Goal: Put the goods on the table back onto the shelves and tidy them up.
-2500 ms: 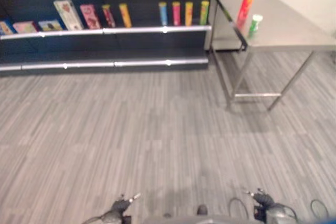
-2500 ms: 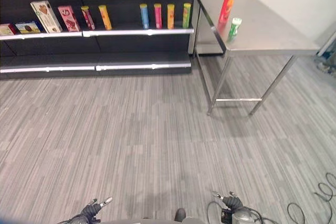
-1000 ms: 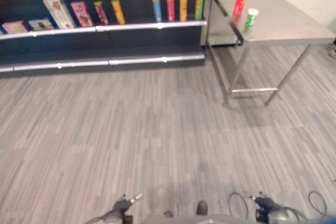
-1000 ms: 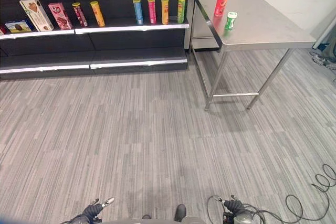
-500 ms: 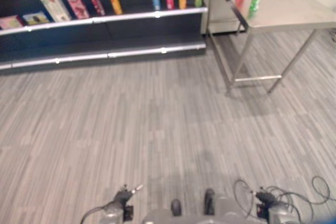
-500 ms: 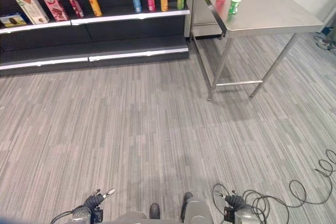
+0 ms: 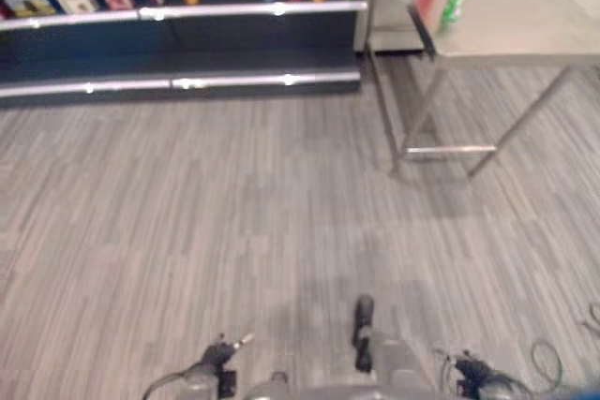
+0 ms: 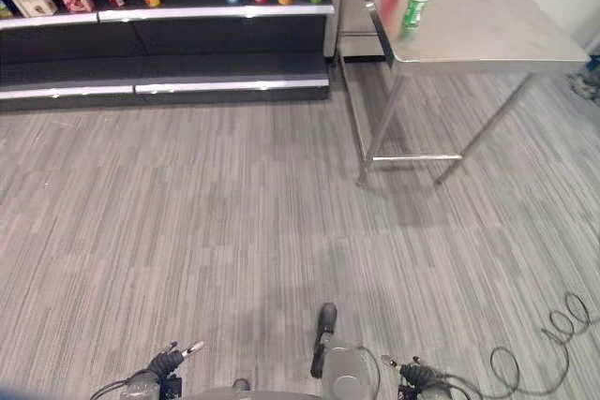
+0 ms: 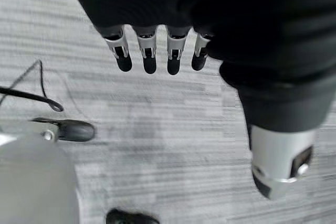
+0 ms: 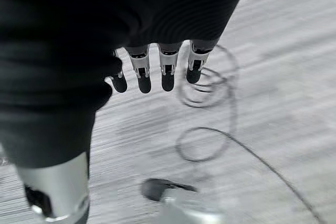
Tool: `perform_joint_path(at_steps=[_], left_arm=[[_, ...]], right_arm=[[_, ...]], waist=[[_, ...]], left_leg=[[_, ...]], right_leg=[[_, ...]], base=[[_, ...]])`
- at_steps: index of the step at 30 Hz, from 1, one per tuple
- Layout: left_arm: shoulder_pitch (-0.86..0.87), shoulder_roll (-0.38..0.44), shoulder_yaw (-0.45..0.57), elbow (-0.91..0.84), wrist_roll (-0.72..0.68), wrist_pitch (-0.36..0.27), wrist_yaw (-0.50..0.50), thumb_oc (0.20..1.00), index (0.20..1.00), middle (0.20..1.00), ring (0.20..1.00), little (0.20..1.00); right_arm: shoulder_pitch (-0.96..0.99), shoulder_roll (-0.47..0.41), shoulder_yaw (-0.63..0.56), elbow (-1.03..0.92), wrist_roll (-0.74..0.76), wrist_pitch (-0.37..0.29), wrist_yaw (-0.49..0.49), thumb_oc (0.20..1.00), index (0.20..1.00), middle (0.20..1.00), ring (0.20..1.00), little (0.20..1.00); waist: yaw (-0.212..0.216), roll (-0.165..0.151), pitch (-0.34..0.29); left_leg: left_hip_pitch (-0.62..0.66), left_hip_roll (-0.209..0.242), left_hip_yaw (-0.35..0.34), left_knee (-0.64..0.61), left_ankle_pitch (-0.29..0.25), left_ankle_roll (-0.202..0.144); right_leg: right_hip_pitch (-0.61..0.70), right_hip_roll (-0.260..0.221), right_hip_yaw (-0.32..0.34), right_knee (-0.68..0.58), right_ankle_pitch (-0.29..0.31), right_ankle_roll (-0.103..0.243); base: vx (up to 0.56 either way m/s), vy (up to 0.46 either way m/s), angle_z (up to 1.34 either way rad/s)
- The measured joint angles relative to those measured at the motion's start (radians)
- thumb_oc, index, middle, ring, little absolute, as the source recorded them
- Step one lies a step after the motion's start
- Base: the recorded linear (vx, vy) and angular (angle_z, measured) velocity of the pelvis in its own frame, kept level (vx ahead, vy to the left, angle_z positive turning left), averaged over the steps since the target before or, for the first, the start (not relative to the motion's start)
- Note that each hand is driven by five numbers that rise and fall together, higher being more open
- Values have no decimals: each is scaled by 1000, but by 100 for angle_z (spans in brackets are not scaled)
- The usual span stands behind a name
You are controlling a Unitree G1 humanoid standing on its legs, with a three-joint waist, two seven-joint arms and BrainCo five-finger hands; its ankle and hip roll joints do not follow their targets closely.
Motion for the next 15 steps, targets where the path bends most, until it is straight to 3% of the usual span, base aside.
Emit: perform_joint_path(at_steps=[1, 3, 5, 6, 7, 8, 9, 10, 12, 13, 14, 15], left_arm=[[10, 0, 0, -2, 0, -3, 0, 1000, 1000, 1000, 1000, 1000], [15, -13, 0, 4, 0, -4, 0, 1000, 1000, 1000, 1000, 1000], [11, -14, 10, -9, -2, -4, 0, 1000, 1000, 1000, 1000, 1000], [9, -15, 11, -11, -4, -4, 1, 1000, 1000, 1000, 1000, 1000], [17, -17, 11, -4, -4, -1, 1, 1000, 1000, 1000, 1000, 1000], [15, -16, 10, -14, -9, 1, 1, 1000, 1000, 1000, 1000, 1000], [11, -15, 9, -19, -9, 0, 1, 1000, 1000, 1000, 1000, 1000], [11, -13, 10, -23, -9, -2, 1, 1000, 1000, 1000, 1000, 1000], [10, 3, 10, -17, -8, -2, 1, 1000, 1000, 1000, 1000, 1000], [10, 5, 8, -14, -8, -1, 1, 1000, 1000, 1000, 1000, 1000], [8, 4, 6, -12, -8, -1, 1, 1000, 1000, 1000, 1000, 1000], [3, 2, -2, -17, -8, -2, 0, 1000, 1000, 1000, 1000, 1000]], right_arm=[[1, -2, 3, -11, 0, -4, 0, 1000, 1000, 1000, 1000, 1000], [0, -17, 3, -37, 1, -22, 0, 1000, 1000, 1000, 1000, 1000], [-9, -14, 8, -52, 2, -22, -1, 1000, 1000, 1000, 1000, 1000], [-7, -15, 33, -48, 5, -21, -2, 1000, 1000, 1000, 1000, 1000], [-8, -13, 46, -53, 5, -24, -3, 1000, 1000, 1000, 1000, 1000], [-20, -9, 51, -53, 15, -19, -5, 1000, 1000, 1000, 1000, 1000], [-22, -8, 55, -50, 20, -19, -6, 1000, 1000, 1000, 1000, 1000], [-31, -2, 63, -50, 21, -19, -5, 1000, 1000, 1000, 1000, 1000], [-27, 13, 66, -50, 21, -19, -5, 1000, 1000, 1000, 1000, 1000], [-33, 15, 66, -48, 20, -21, -6, 1000, 1000, 1000, 1000, 1000], [-28, 12, 64, -45, 20, -21, -6, 1000, 1000, 1000, 1000, 1000], [-31, 5, 63, -29, 20, -19, -6, 1000, 1000, 1000, 1000, 1000]], waist=[[10, -4, -17], [15, 15, -45], [20, 13, -49], [27, 6, -48], [29, 1, -50], [40, -18, -44], [53, -29, -37], [68, -42, -31], [69, -68, -19], [70, -64, -16], [69, -59, -17], [72, -40, -3]], left_leg=[[1, 0, -12, 33, 14, -16], [-26, 25, -30, 141, 13, -61], [-123, 24, -40, 364, 27, -93], [-200, 28, -14, 540, 71, -105], [-250, 36, 6, 648, 98, -105], [-319, 38, 49, 710, 87, -94], [-334, 37, 79, 712, 72, -69], [-367, 36, 105, 683, 61, -55], [-382, 29, 151, 419, 55, -55], [-402, 14, 150, 240, 77, -69], [-396, 6, 146, 129, 91, -79], [-410, -3, 141, -8, 145, -73]], right_leg=[[20, 12, -5, -2, -3, -70], [65, 50, -15, -29, -31, -110], [107, 65, -23, -58, -47, -137], [129, 73, -20, -70, -37, -174], [163, 81, -14, -86, -38, -206], [185, 81, 14, -95, -71, -226], [197, 77, 27, -100, -66, -224], [219, 74, 40, -120, -69, -219], [257, 61, 28, -146, -57, -207], [265, 56, 30, -154, -100, -169], [265, 57, 25, -152, -95, -168], [279, 63, 26, -152, -96, -149]], base=[[362, -161, 0], [368, -192, 4], [268, -166, 6], [235, -92, -15], [330, -78, -22], [329, 3, -20], [293, 73, -32], [300, 119, -24], [414, 249, -8], [324, 204, 5], [246, 129, 15], [245, 119, -6]])
